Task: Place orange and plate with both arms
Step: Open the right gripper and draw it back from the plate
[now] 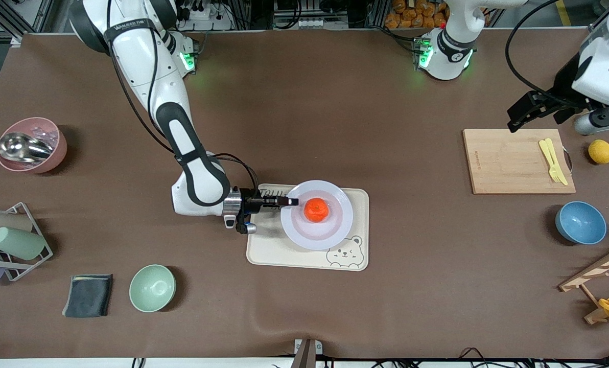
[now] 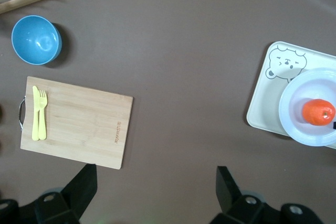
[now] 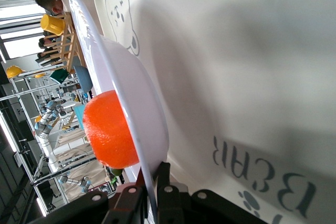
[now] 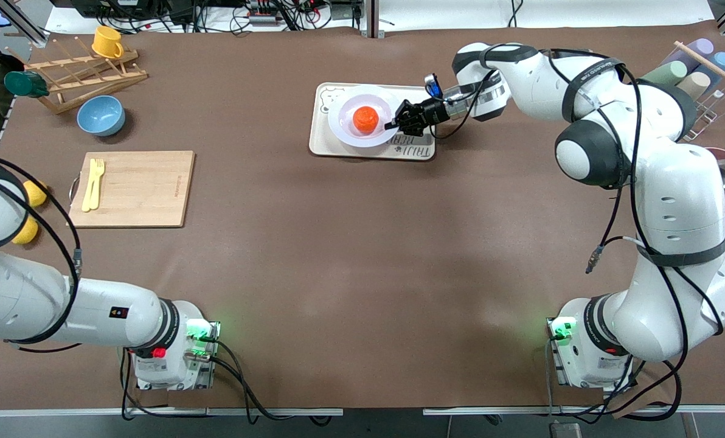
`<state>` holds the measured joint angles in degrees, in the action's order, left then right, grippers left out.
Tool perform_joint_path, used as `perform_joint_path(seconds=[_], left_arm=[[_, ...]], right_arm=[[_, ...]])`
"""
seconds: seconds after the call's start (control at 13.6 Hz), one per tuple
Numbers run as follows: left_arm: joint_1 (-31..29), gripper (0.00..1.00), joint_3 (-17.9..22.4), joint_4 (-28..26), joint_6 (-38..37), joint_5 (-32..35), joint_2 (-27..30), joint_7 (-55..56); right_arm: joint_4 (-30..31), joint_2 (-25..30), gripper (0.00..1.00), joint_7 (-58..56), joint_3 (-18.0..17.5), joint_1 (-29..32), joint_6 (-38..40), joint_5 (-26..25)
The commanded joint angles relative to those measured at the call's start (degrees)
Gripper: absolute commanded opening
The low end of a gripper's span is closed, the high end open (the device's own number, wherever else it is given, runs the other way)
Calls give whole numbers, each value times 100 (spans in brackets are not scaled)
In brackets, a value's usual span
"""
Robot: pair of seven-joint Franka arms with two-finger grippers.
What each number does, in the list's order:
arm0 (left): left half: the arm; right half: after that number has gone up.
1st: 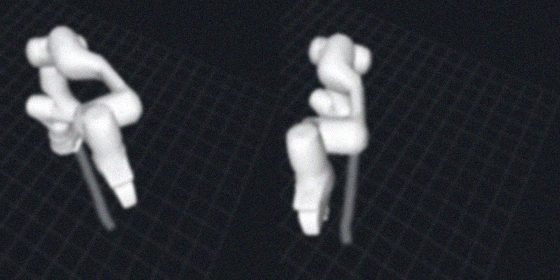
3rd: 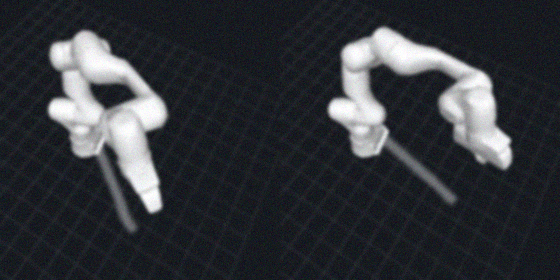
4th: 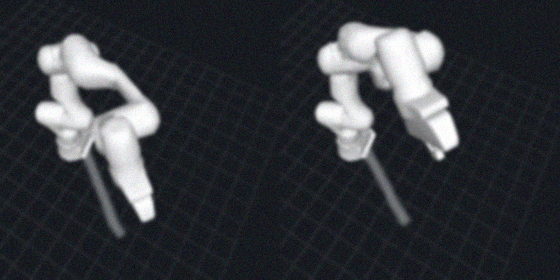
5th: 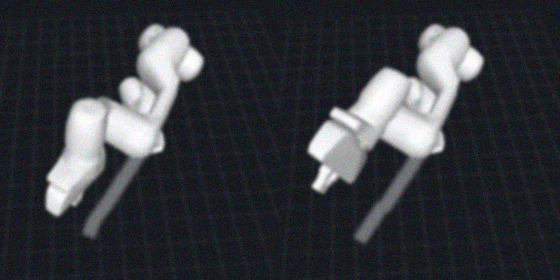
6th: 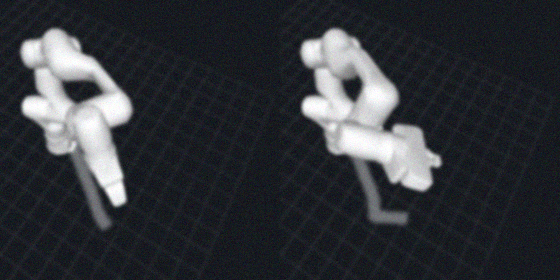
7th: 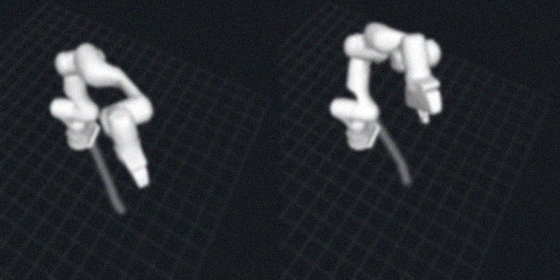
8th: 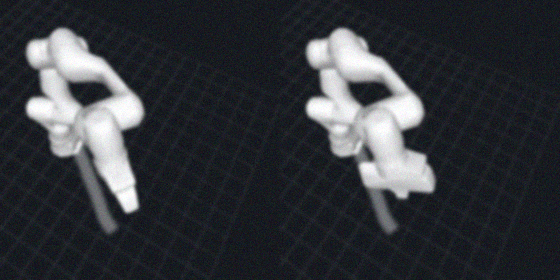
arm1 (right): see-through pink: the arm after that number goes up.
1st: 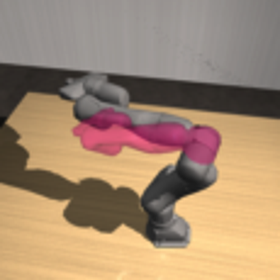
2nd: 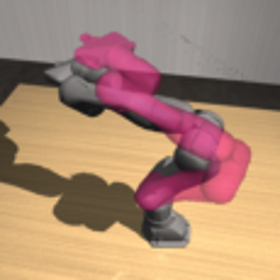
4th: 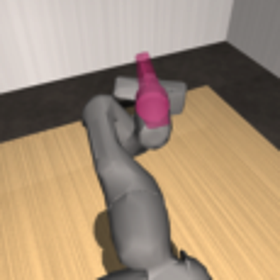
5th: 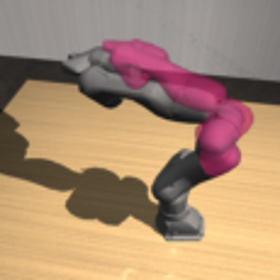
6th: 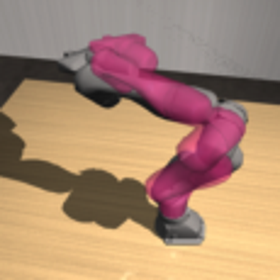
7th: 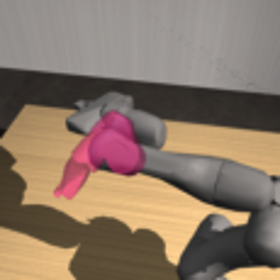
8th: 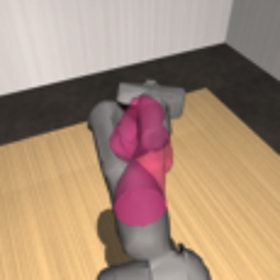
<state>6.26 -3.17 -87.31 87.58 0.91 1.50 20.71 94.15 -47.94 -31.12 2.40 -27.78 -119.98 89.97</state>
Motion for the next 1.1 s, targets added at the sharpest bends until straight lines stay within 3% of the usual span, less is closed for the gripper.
perform_joint_path(seconds=[0.0,0.22,0.29,0.37,0.73,1.03], left_arm=[[-37,100,-17,22,-65,102,70,-41],[-230,100,-26,4,-65,50,34,-49],[-239,100,-26,30,-65,102,8,-58],[-240,100,-26,74,-74,129,-9,-15],[-257,100,-17,109,-74,111,-71,-347],[-564,100,-17,83,-74,111,-80,-970]], right_arm=[[-256,-207,0,-166,-81,115,62,-59],[-397,-303,0,-201,-73,106,36,-76],[-449,-321,40,-201,-73,115,27,-102],[-459,-339,97,-201,-73,106,19,-103],[-503,-269,100,-184,-64,167,53,-129],[-547,-216,100,-210,-64,535,89,-725]])
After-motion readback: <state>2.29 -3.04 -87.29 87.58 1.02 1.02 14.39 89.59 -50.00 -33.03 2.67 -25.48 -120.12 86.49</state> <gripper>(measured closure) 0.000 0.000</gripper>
